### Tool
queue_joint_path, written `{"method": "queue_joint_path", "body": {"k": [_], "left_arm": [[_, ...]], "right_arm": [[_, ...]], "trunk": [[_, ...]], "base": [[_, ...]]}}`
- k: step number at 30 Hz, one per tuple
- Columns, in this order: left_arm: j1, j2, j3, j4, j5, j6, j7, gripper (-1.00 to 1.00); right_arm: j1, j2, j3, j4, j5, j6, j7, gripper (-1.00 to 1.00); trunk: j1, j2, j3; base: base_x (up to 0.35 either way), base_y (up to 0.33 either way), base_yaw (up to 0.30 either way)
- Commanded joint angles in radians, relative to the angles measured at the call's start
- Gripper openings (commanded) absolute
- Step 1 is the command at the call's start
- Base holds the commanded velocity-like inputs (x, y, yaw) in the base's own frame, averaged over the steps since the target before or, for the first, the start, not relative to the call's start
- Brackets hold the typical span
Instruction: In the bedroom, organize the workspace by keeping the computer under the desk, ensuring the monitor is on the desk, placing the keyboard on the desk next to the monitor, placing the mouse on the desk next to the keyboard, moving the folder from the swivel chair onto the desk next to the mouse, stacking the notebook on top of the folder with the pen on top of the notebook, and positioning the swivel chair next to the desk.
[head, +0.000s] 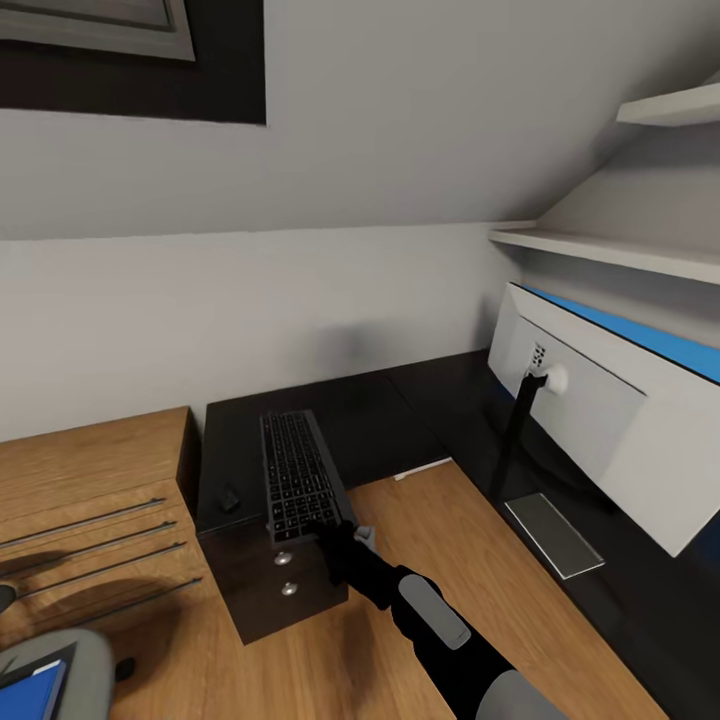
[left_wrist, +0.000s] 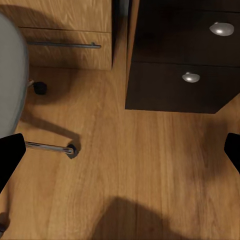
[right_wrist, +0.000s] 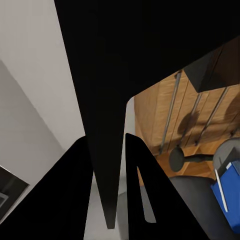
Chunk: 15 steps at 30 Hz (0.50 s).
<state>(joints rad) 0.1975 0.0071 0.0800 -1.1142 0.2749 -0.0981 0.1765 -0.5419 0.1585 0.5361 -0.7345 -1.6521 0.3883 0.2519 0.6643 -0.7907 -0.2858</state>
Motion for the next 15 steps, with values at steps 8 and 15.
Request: {"method": "queue_joint_path", "body": {"k": [8, 15], "left_arm": [[0.0, 0.002, 0.0, -0.001, 0.01, -0.003, 0.003, 1.0], [0.0, 0.002, 0.0, -0.001, 0.01, -0.003, 0.003, 1.0]], "right_arm": [[0.0, -0.003, 0.002, 0.002, -0.006, 0.0, 0.012, -1.0], [0.0, -0.002, 0.002, 0.004, -0.006, -0.001, 0.013, -1.0]], "trunk": [[0.031, -0.057, -0.026], [0.058, -0.106, -0.048]], "base": [[0.0, 0.0, 0.001], [0.0, 0.0, 0.111]]}}
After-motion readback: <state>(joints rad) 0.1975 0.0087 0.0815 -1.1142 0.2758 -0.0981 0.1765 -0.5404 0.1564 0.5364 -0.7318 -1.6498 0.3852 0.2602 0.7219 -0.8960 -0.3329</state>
